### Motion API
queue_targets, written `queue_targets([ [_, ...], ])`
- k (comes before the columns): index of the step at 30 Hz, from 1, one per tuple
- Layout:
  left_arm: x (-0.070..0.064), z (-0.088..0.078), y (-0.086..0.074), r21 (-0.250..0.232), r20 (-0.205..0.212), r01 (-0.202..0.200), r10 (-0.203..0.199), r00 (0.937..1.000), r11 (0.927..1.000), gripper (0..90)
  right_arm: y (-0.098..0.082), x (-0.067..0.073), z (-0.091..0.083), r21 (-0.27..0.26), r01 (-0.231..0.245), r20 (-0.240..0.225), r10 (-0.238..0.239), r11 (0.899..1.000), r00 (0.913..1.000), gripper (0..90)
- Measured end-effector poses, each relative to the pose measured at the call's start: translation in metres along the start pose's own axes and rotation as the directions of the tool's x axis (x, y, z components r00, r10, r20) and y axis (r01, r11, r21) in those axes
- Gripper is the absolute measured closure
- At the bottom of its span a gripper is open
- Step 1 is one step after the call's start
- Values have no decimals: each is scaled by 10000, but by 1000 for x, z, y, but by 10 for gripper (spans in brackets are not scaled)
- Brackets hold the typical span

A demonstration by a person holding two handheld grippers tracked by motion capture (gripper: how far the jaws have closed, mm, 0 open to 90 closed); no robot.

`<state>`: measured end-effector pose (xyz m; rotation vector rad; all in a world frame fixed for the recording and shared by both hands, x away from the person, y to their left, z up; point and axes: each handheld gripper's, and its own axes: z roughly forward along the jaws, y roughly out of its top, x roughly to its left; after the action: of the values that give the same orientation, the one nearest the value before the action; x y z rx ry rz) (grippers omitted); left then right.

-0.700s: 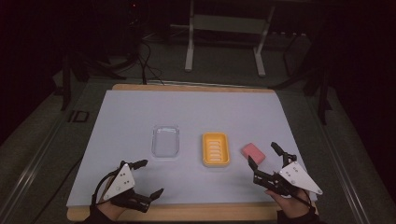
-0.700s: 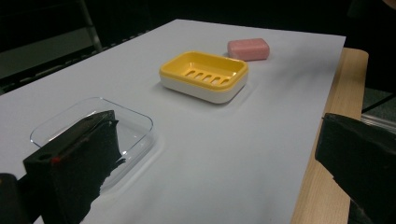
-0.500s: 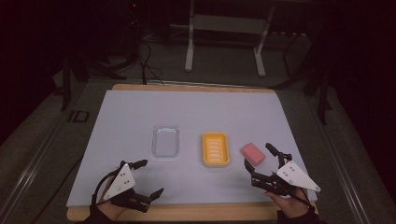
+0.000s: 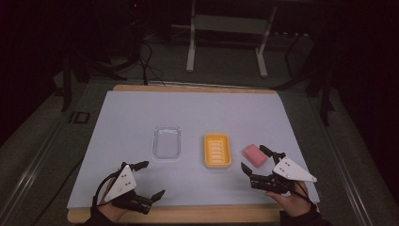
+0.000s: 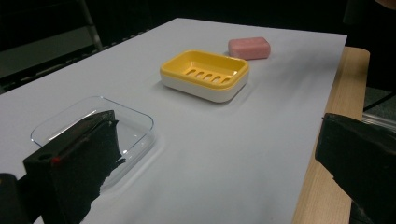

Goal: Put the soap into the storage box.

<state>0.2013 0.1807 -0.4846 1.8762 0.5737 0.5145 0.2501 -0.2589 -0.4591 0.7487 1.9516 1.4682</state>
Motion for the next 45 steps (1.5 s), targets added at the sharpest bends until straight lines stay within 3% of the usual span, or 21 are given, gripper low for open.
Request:
queue_targets([
  [6,0,0,0,-32,-34,12,-13,10000,10000,6,-4,-9,10,859,-642,-294,669,9942,9973,143],
  [9,0,-1,0,-29,-30,0,0,10000,10000,6,-5,-13,12,1514,-938,-222,983,9840,9949,142],
  [11,-1,-1,0,-43,-26,-11,11,10000,10000,6,-6,-17,14,2037,-1131,-138,1183,9725,9929,143],
  [13,-1,-1,0,-53,-20,-15,15,10000,10000,5,-7,-20,15,2520,-1047,142,1045,9620,9944,142],
  [19,-1,-1,0,-25,-24,-21,21,10000,10000,6,-9,-25,19,3737,-900,330,837,9232,9959,133],
  [21,-1,-1,0,-16,-23,-19,19,10000,10000,6,-10,-27,20,4151,-943,443,834,9049,9955,134],
  [24,0,-1,0,18,-50,-33,33,10000,10000,6,-12,-30,21,4880,-1174,552,1037,8649,9931,137],
  [28,0,0,0,26,-51,-32,32,10000,10000,6,-15,-34,21,5914,-1548,674,1428,7913,9875,138],
  [29,0,0,0,36,-48,-36,36,10000,10000,6,-15,-35,21,6103,-1517,669,1402,7775,9879,140],
  [30,0,0,0,36,-48,-36,36,10000,10000,5,-15,-35,21,6103,-1517,669,1402,7775,9879,140],
  [31,-1,0,0,29,-46,-28,28,10000,10000,5,-15,-37,20,6402,-1638,716,1539,7506,9855,159],
  [35,0,0,0,25,-38,-18,18,10000,10000,5,-14,-42,19,6788,-1751,718,1729,7131,9823,164],
  [36,0,0,0,25,-38,-18,18,10000,10000,6,-14,-42,19,6788,-1751,718,1729,7131,9823,164],
  [37,0,0,0,23,-35,-12,12,10000,10000,6,-14,-43,19,6884,-1720,681,1733,7047,9825,162],
  [38,-1,0,0,27,-34,-14,14,10000,10000,6,-13,-44,19,7000,-1780,746,1770,6916,9814,161],
  [39,-1,0,0,29,-38,-24,24,10000,10000,5,-13,-45,19,7062,-1805,744,1818,6846,9805,161],
  [40,-1,0,0,28,-36,-23,23,10000,10000,6,-12,-47,19,7241,-1813,707,1899,6655,9793,158],
  [41,-1,0,0,28,-37,-22,22,10000,10000,6,-11,-47,19,7282,-1817,704,1916,6609,9789,157],
  [43,-1,0,0,33,-37,-25,26,10000,10000,5,-10,-49,19,7472,-1783,585,2038,6402,9773,157],
  [45,-1,0,0,32,-40,-23,23,10000,10000,5,-10,-50,20,7740,-1662,377,2175,6110,9753,157],
])
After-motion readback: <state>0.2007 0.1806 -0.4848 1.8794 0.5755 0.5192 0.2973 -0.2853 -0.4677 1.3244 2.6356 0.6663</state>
